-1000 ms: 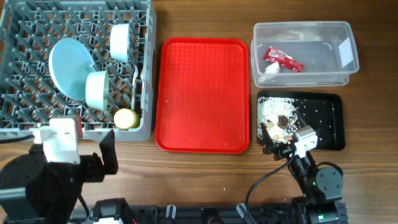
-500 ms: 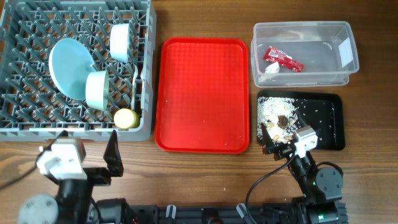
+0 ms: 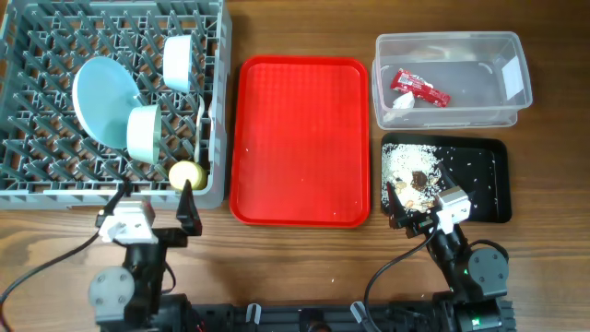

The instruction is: Sort waste into correct bins and load items into the dishwasher rack

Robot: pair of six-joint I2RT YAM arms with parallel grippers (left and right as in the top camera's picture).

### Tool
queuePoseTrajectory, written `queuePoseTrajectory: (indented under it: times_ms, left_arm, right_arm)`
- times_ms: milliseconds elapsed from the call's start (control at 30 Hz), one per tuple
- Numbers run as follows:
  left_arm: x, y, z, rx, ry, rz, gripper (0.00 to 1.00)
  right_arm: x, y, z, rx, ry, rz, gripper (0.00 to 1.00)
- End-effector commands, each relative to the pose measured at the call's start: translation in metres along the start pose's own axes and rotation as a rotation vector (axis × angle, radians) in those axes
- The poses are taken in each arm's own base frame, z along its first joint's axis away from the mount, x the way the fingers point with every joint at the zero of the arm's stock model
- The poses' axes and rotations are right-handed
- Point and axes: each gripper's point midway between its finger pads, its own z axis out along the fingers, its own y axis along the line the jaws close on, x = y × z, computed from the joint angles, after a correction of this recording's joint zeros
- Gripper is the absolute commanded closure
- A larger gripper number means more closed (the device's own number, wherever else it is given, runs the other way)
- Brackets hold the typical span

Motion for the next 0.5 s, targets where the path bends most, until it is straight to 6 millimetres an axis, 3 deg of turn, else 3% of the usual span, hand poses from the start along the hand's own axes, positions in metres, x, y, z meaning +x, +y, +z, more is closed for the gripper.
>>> queuePoseTrajectory:
  times_ms: [0,200,467]
  left_arm:
    - [0.032,0.001,0.016,0.017,0.017,-0.019,0.0]
    - [0.064,-0.001,0.033,0.044,-0.008,-0.015,0.0]
    - [0.064,-0.007,0.034,0.069,-0.017,-0.011,0.0]
  right_arm:
    - [-0.002,0.001,-0.001,-0.009,-0.01,0.011,0.0]
    - [-0.002,0.001,-0.001,-0.009,-0.01,0.011,0.0]
    - [-0.002,0.001,-0.001,-0.009,-0.01,0.012,0.0]
